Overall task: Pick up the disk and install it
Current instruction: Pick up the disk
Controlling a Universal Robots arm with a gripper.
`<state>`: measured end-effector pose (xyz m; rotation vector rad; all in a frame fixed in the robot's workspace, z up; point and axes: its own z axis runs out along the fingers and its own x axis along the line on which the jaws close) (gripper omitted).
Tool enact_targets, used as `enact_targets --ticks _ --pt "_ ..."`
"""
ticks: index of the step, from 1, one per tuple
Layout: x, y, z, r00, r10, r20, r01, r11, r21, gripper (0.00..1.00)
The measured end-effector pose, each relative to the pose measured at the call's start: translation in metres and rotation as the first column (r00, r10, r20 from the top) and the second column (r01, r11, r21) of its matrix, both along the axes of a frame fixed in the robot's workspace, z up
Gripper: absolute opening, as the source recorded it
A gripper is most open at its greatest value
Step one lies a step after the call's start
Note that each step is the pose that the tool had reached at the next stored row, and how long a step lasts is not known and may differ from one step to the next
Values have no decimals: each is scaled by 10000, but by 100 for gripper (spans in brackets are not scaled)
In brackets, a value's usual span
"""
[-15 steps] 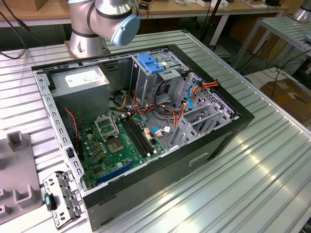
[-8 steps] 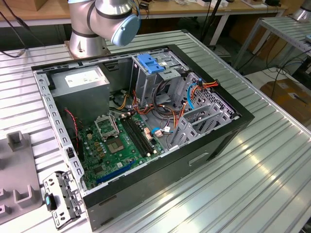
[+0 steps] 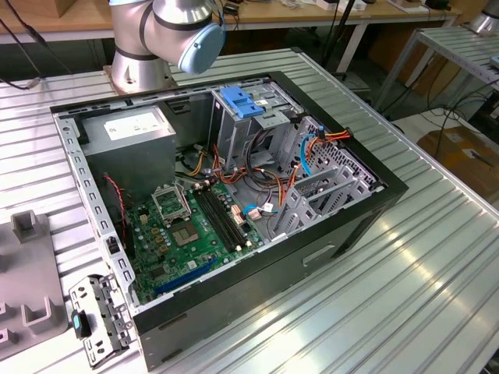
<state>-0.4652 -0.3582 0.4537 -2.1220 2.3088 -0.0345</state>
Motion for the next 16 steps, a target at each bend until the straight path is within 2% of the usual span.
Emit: enact_targets --ticks 9,16 --pt "0 0 163 10000 0 0 0 10000 0 36" --pt "0 0 320 10000 1 -2 -1 10000 0 36"
